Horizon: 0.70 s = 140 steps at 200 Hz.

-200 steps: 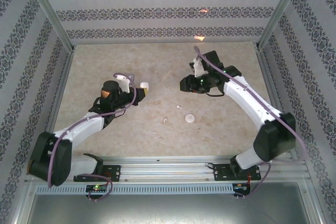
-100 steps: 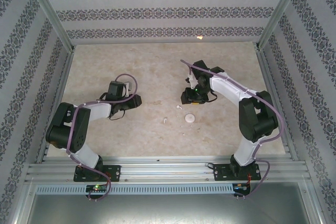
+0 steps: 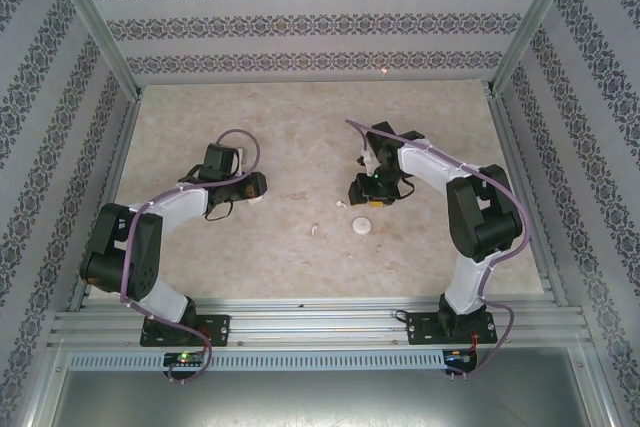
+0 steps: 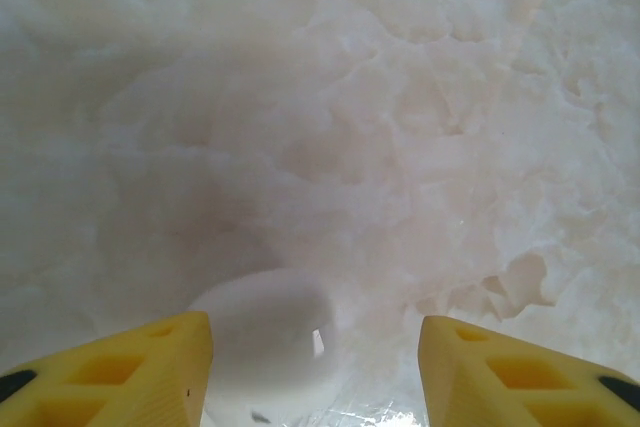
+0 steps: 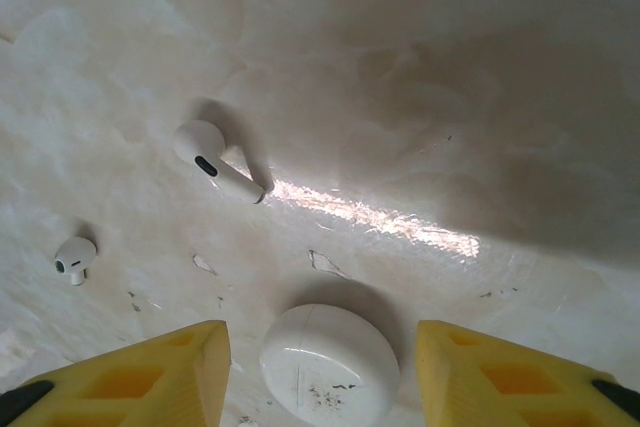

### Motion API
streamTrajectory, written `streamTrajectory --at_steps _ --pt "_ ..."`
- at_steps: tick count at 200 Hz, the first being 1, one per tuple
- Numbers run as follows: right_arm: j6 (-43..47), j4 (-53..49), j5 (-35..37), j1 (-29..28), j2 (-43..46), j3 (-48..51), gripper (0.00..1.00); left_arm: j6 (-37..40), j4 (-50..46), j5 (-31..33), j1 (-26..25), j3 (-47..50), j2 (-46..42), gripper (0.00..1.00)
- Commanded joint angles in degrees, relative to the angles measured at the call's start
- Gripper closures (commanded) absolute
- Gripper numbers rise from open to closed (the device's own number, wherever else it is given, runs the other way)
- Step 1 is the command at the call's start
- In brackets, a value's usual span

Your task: Insert wireless bluetooth earbuds into charging case

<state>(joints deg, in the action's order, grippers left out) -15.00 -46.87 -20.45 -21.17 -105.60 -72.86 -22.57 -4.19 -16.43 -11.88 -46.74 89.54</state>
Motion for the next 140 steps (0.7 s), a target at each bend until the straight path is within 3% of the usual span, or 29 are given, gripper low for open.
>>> streamTrajectory --at_steps 1,35,140 --pt "0.0 0.4 -0.8 -0.7 1.6 1.7 0.48 1.8 -4.7 -2.0 0.7 -2.7 0.6 0.47" --pt "0.7 1.0 -0.3 -0.6 0.7 2.7 0.48 -0.1 -2.6 -2.6 -1.5 -1.3 -2.5 0.51" --pt "-1.5 1.5 -1.5 -3.5 0.4 5.8 0.48 -6.3 1.7 -0.5 -12.4 5.0 -7.4 0.53"
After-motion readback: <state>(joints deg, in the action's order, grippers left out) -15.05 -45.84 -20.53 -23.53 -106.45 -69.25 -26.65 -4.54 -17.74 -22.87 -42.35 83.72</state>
